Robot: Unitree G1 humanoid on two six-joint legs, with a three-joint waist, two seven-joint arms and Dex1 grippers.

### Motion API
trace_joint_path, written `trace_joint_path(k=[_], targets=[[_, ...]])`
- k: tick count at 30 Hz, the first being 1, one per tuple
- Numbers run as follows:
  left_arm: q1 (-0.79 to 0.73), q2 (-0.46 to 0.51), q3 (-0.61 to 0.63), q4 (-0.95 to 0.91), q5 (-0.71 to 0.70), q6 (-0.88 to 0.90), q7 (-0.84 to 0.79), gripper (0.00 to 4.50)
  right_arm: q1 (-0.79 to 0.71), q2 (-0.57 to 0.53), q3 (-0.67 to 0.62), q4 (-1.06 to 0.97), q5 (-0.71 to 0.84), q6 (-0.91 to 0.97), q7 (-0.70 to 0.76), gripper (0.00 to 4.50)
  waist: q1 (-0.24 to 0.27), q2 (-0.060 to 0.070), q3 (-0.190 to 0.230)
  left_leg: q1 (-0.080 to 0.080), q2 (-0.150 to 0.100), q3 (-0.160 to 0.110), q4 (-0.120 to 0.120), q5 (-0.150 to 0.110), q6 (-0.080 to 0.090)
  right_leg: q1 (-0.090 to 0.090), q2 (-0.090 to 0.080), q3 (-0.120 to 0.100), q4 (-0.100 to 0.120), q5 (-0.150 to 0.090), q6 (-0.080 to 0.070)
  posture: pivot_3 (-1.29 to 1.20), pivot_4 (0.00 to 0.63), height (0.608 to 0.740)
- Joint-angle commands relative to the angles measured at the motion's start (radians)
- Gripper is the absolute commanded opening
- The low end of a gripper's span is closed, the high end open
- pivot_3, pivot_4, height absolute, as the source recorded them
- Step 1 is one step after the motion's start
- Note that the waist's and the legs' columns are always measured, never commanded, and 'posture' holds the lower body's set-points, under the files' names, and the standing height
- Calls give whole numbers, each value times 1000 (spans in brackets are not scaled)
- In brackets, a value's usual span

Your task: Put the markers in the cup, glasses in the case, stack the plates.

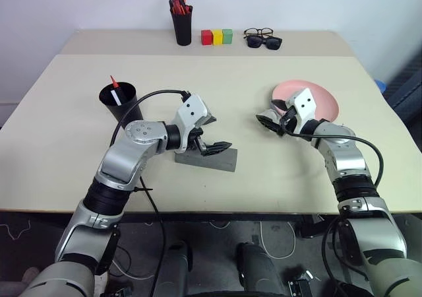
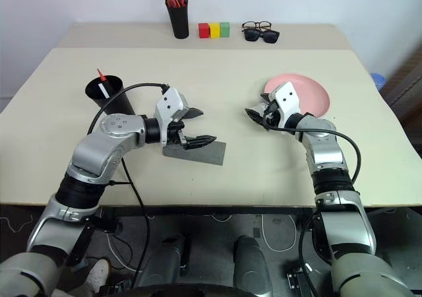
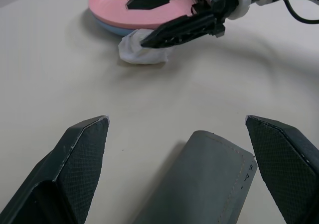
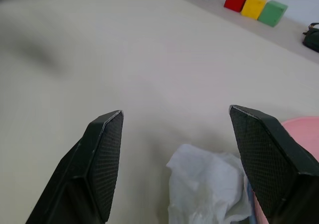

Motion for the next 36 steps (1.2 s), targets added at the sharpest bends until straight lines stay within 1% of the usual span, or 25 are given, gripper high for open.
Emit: trace_joint_path(k=[1, 10, 12, 13, 14, 18, 27, 36], targets=[[6, 18, 36, -55, -15, 10, 15, 4500, -37, 1, 17, 38, -52, -74, -32, 3434, 0, 0, 0, 0, 0, 0, 0, 0, 0, 0, 0, 0, 0, 0, 0, 0, 150, 740], [-12, 45, 82, -86, -45, 51, 44, 4500, -120, 14, 55, 219, -156, -200, -132, 3434, -2, 0, 0, 0, 0, 0, 0, 0, 0, 0, 0, 0, 0, 0, 0, 0, 150, 740], [0, 49, 79, -98, -47, 54, 51, 4500, -135, 13, 58, 249, -172, -209, -151, 2922, -2, 0, 0, 0, 0, 0, 0, 0, 0, 0, 0, 0, 0, 0, 0, 0, 150, 740], [5, 49, 79, -104, -48, 56, 54, 4500, -140, 11, 61, 263, -181, -210, -156, 2607, -2, 0, 0, 0, 0, 0, 0, 0, 0, 0, 0, 0, 0, 0, 0, 0, 150, 740], [8, 48, 78, -109, -49, 58, 57, 4500, -144, 10, 63, 274, -186, -210, -158, 2187, -1, 0, 0, 0, 0, 0, 0, 0, 0, 0, 0, 0, 0, 0, 0, 0, 150, 740], [6, 44, 76, -109, -54, 63, 67, 4500, -147, 6, 61, 291, -194, -217, -156, 34, -1, 0, 0, 0, 0, 0, 0, 0, 0, 0, 0, 0, 0, 0, 0, 0, 150, 740], [5, 34, 63, -88, -52, 43, 77, 4500, -143, -6, 54, 273, -206, -229, -169, 34, -11, 0, 0, 0, 0, 0, 0, 0, -1, 0, 0, 0, 0, 0, 0, 0, 150, 740], [2, 19, 53, -76, -50, 32, 80, 4500, -140, -27, 11, 157, -162, -207, -176, 34, -24, 0, 0, 0, 0, 0, 0, 0, -1, 0, 0, 0, 0, 0, 0, 0, 150, 740]])
